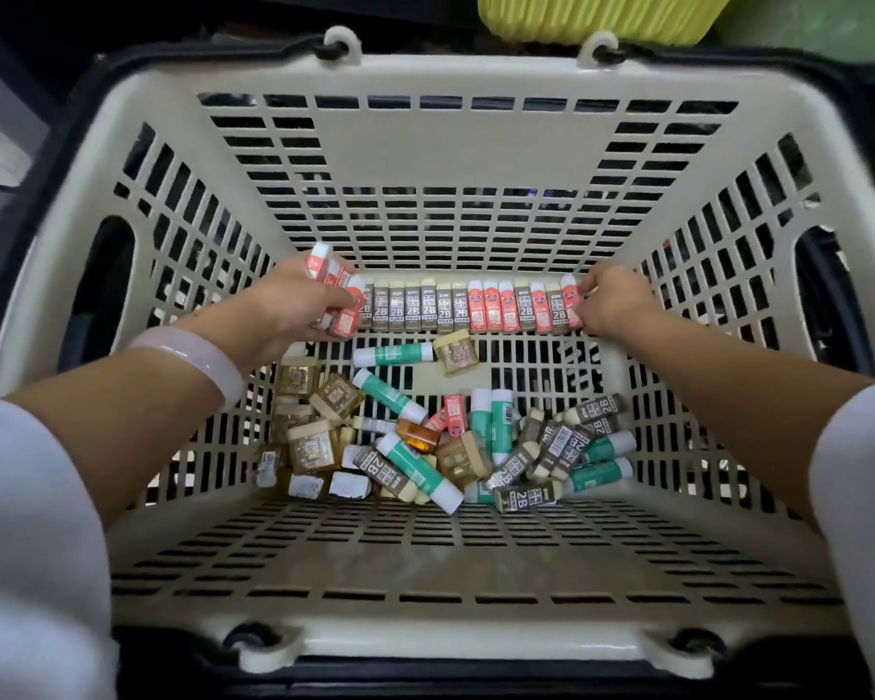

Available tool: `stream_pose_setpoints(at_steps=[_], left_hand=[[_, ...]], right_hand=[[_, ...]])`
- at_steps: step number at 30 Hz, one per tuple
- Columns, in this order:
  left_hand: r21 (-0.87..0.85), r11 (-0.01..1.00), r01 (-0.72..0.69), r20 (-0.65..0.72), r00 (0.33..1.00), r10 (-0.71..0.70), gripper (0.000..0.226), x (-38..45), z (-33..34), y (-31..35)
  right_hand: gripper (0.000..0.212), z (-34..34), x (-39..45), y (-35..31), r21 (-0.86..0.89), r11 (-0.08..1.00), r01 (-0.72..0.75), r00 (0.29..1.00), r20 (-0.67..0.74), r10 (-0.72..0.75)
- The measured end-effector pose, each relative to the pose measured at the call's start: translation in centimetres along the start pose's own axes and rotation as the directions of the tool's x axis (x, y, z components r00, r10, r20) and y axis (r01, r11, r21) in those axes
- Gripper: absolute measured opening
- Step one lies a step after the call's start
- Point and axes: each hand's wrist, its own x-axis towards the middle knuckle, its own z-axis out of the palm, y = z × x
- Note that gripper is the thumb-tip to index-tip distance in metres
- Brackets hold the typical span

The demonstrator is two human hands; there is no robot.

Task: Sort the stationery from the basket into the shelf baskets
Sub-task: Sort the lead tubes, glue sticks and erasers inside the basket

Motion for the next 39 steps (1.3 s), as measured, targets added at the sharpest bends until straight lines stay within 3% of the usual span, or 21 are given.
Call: stream_pose_setpoints(at_steps=[4, 13, 16, 18, 19, 21, 23, 29, 33, 36, 39], left_hand=[[-0.035, 0.999, 0.011, -0.020, 1.000, -0.012, 0.027, -0.3, -0.4, 0.0], [-0.102, 0.995, -0.005, 0.013, 1.000, 0.007, 0.033, -0.5, 0.5, 0.4], [-0.181, 0.983, 0.037, -0.001, 0.999, -0.038, 0.031, -0.6, 0.5, 0.4], [-0.255, 0.964, 0.077, 0.023, 0.997, -0.074, 0.020, -0.7, 0.6, 0.4], [-0.302, 0.949, 0.089, 0.044, 0.996, -0.079, 0.014, -0.8, 0.7, 0.5], [-0.374, 0.922, 0.101, 0.083, 0.994, -0.075, 0.011, -1.0, 1.1, 0.6], [-0.410, 0.906, 0.100, 0.117, 0.992, -0.057, 0.017, -1.3, 1.7, 0.6], [-0.378, 0.920, 0.103, 0.201, 0.979, -0.027, 0.014, -1.6, 2.8, 0.3], [-0.327, 0.941, 0.084, 0.197, 0.980, -0.019, 0.012, -1.7, 3.7, 0.1], [-0.267, 0.960, 0.079, 0.181, 0.983, -0.031, 0.012, -1.6, 3.6, -0.1], [-0.256, 0.964, 0.077, 0.160, 0.986, -0.036, 0.015, -1.2, 2.9, -0.2]], right_hand=[[0.022, 0.7, -0.1, -1.0, -0.238, 0.970, 0.052, 0.997, -0.051, -0.066], [0.023, 0.0, -0.8, -0.5, -0.255, 0.963, 0.089, 0.995, 0.061, -0.075], [0.018, -0.6, -1.8, -2.0, -0.350, 0.928, 0.126, 0.989, -0.032, -0.147], [0.020, -0.7, -2.8, -3.9, -0.167, 0.946, 0.278, 0.960, 0.030, -0.277], [0.020, -0.6, -3.7, -5.1, 0.056, 0.939, 0.338, 0.931, 0.124, -0.343], [0.018, -0.3, -5.7, -7.4, 0.504, 0.829, 0.244, 0.855, 0.292, -0.429], [0.017, 0.3, -6.6, -8.7, 0.684, 0.724, 0.094, 0.813, 0.366, -0.452], [0.002, 1.3, -6.4, -8.8, 0.779, 0.626, -0.031, 0.846, 0.354, -0.399], [0.024, 2.1, -6.5, -8.3, 0.779, 0.620, -0.088, 0.847, 0.386, -0.365], [0.023, 1.8, -5.8, -7.9, 0.747, 0.661, -0.067, 0.890, 0.344, -0.298], [0.014, 0.8, -3.9, -5.9, 0.551, 0.834, 0.026, 0.974, 0.173, -0.144]])
